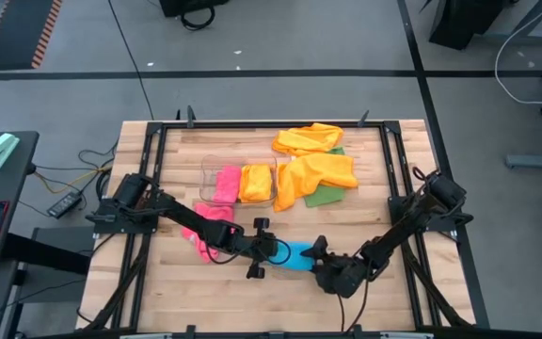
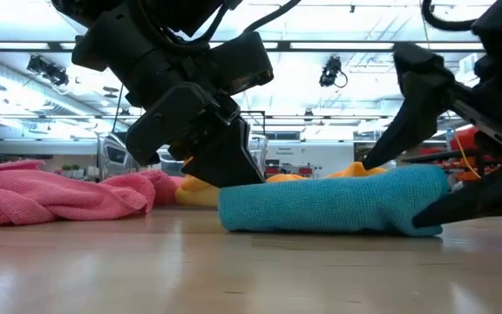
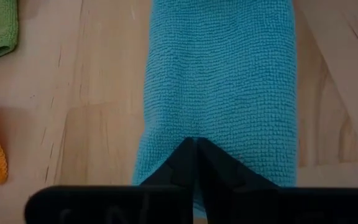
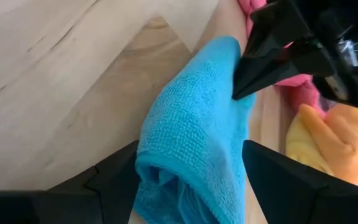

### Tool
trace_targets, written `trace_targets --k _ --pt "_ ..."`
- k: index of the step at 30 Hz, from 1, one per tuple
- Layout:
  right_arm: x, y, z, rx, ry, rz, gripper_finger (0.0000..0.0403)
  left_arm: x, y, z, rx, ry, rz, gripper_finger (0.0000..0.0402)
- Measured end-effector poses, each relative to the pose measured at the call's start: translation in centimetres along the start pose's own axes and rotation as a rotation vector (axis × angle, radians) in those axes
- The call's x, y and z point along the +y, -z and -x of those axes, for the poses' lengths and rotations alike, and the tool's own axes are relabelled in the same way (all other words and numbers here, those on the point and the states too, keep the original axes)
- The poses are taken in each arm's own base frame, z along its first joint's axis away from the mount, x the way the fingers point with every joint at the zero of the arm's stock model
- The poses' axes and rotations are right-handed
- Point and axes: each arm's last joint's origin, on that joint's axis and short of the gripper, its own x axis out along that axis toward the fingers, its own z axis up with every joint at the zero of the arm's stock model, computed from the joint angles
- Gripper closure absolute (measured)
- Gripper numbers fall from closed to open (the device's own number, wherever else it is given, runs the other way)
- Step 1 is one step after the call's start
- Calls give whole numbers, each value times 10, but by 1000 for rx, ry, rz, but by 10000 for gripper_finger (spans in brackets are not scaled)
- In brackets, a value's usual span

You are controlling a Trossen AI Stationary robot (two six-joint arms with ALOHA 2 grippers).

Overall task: Fold microfiber towels
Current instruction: Put the folded blue microfiber cloth into the transparent bin

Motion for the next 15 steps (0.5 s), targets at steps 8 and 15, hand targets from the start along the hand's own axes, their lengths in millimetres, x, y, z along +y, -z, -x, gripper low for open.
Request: trace_targets --k 8,15 --pt "-4 -1 -1 -30 -95 -119 190 -4 -1 3 -2 9 -72 378" --pt "-9 -1 2 -28 -115 -184 226 -20 -18 16 -64 -10 -181 334"
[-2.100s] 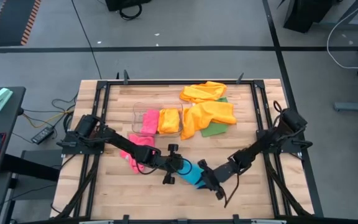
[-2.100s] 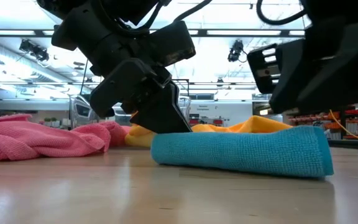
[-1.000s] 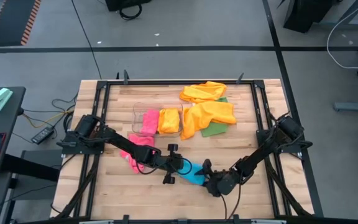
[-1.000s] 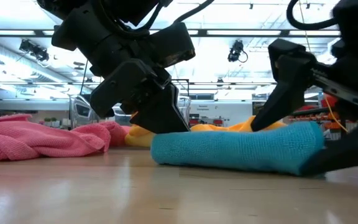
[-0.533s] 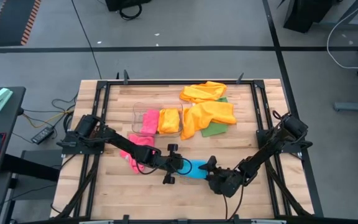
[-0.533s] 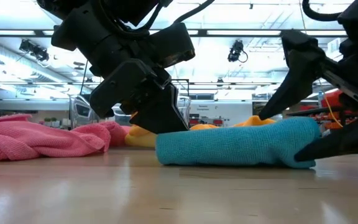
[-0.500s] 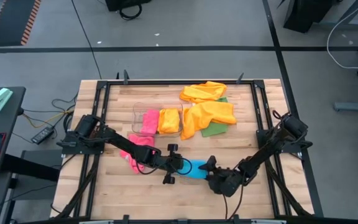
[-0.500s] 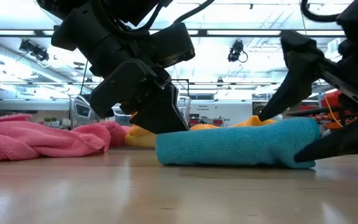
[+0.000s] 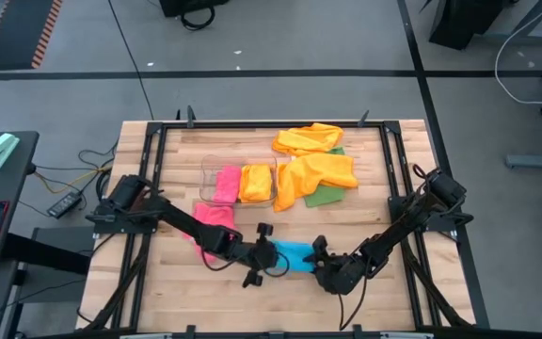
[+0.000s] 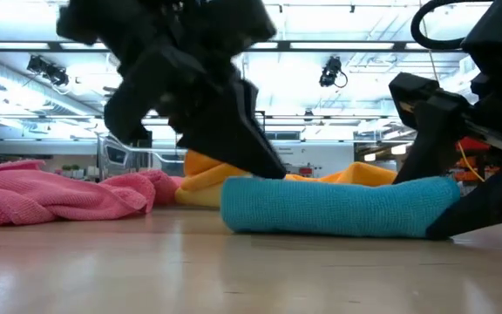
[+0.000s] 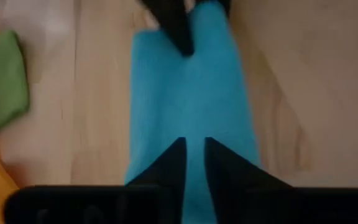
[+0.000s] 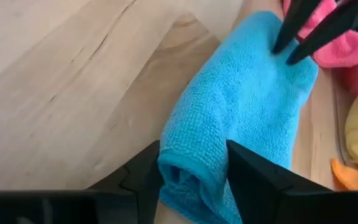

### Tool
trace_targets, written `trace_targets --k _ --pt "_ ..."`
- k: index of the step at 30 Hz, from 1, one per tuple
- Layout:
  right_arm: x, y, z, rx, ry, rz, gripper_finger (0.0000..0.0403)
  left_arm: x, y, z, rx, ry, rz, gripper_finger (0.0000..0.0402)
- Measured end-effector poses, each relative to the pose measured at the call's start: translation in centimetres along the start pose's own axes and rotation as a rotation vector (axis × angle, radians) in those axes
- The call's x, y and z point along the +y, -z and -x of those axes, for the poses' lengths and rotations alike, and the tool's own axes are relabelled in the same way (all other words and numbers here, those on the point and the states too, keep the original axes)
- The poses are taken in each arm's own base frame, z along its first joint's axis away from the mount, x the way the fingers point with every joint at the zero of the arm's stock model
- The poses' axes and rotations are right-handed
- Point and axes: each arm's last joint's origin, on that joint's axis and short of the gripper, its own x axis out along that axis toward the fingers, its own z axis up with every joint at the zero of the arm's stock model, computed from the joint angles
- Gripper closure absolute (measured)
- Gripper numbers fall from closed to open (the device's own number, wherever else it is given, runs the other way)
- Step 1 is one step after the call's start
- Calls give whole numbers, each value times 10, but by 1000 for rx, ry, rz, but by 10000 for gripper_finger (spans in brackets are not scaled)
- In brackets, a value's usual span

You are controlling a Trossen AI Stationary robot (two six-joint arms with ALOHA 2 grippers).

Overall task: Fold microfiber towels
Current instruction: Put the folded blue microfiber cloth into the transparent bin

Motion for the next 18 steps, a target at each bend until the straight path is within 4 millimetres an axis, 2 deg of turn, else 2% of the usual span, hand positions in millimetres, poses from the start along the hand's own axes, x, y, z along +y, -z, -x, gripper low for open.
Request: trace_targets --k 6,8,10,14,18 --pt "-7 2 -4 19 15 -115 213 -11 -17 7 -56 5 -49 240" --pt "-12 3 -8 27 27 -173 207 -14 -20 4 -69 6 -65 209" --pt "-17 4 -11 37 46 -216 203 -18 -14 -4 -35 13 -83 184" --pt "-24 6 -15 47 65 -298 200 -25 -13 -23 -20 -1 -127 151" --pt "-25 6 -15 47 56 -325 201 -30 -6 -38 55 -145 -231 142"
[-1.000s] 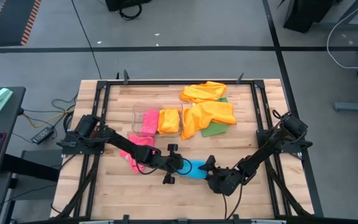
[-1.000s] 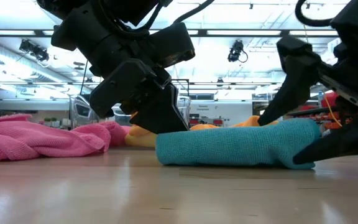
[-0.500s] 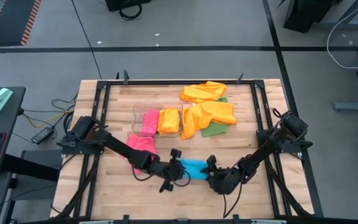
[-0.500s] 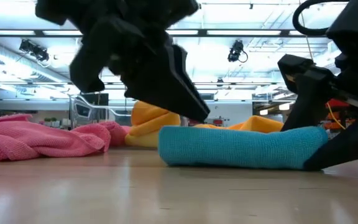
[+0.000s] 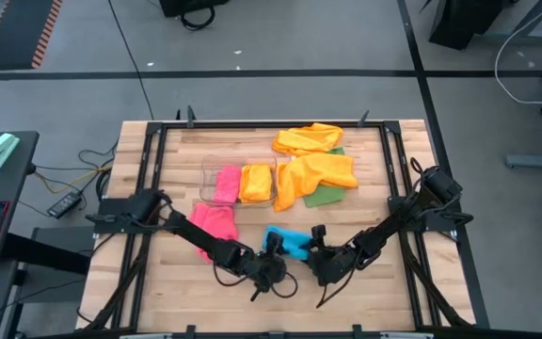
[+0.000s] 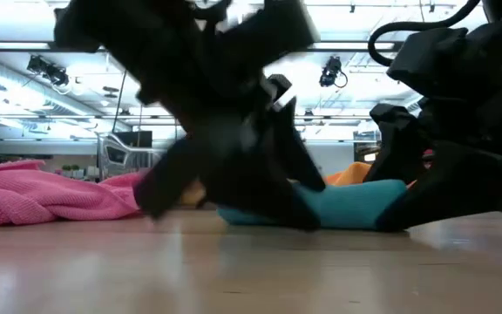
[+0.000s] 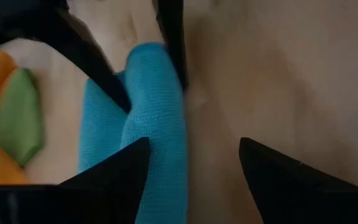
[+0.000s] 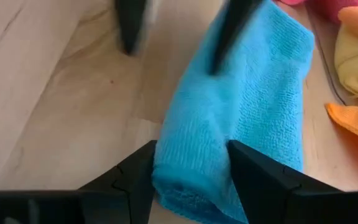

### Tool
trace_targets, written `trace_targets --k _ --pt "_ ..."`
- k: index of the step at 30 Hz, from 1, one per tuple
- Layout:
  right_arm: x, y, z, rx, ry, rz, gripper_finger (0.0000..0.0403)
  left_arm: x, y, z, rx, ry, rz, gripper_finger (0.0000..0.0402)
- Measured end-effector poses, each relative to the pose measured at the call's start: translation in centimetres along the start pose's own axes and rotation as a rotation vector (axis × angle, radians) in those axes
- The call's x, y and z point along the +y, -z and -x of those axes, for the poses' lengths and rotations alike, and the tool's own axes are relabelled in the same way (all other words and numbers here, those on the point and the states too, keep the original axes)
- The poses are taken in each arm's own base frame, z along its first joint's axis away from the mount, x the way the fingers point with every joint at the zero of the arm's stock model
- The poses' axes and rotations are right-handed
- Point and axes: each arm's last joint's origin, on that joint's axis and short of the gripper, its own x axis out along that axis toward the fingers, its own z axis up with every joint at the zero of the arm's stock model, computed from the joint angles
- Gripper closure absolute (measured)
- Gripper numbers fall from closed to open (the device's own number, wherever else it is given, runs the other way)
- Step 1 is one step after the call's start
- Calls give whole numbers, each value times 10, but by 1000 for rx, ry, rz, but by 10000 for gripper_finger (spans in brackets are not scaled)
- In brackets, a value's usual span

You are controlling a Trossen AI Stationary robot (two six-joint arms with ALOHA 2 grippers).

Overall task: Fold microfiber towels
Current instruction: Put the folded blue microfiber cloth into the transparent bin

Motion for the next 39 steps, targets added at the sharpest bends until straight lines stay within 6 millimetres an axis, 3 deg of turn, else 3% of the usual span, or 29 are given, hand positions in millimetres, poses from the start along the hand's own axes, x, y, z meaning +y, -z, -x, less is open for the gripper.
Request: trace_targets --k 11,17,20,26,31,39 --pt "1 -5 1 -36 -36 -23 201 0 3 -4 86 -216 -145 160" --pt "1 -6 1 -41 -38 -19 201 -1 4 -3 118 -222 -239 147" --pt "2 -6 1 -46 -40 -11 201 -3 5 -1 142 -209 -364 144" --pt "-2 -18 15 -105 -59 -29 201 3 10 -3 219 -243 -537 147" --pt "-8 -26 29 -121 -68 -30 201 14 17 -9 281 -236 -578 146" --pt "-32 -19 50 31 -28 -134 201 24 22 -15 296 -181 -616 151"
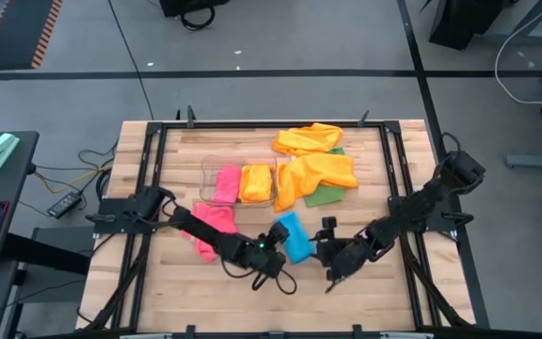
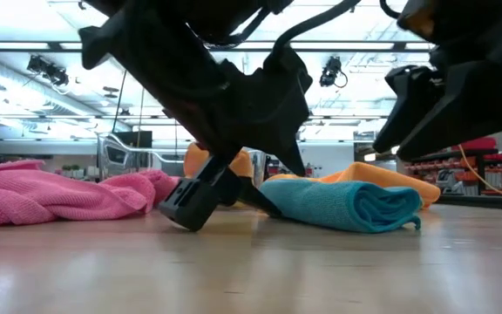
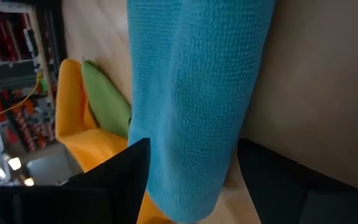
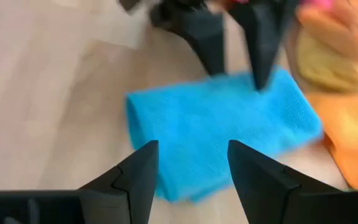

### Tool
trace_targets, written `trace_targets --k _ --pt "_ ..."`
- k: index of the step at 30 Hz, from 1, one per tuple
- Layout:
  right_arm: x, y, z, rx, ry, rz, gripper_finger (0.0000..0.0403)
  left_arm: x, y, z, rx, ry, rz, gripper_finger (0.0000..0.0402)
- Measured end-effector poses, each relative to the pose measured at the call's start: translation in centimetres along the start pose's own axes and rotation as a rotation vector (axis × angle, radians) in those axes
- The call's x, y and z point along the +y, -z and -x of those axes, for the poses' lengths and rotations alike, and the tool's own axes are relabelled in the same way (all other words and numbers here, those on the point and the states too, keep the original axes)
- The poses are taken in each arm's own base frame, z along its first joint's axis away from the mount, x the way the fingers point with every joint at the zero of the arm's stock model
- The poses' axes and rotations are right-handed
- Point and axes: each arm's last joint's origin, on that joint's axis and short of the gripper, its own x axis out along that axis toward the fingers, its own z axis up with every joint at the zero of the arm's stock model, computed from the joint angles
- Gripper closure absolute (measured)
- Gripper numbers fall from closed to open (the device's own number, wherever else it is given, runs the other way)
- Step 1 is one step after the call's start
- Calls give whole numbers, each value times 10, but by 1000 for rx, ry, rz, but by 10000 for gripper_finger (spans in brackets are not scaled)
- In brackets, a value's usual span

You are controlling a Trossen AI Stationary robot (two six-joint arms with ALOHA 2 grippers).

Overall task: Fold microfiber towels
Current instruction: Put the folded blue microfiber cloth into the transparent bin

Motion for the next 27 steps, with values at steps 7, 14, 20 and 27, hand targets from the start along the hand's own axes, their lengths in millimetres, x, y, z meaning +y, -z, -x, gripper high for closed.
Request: trace_targets --k 7,14,20,27 --pt "-18 2 2 69 50 -62 201 7 10 -14 -30 70 -55 152" --pt "-39 30 -27 181 66 -148 201 12 15 -21 -37 76 -140 159" --pt "-51 41 -47 126 -8 -222 201 18 19 -28 -49 67 -149 170" --pt "-52 36 -52 69 -55 -202 201 23 20 -32 -84 54 -115 180"
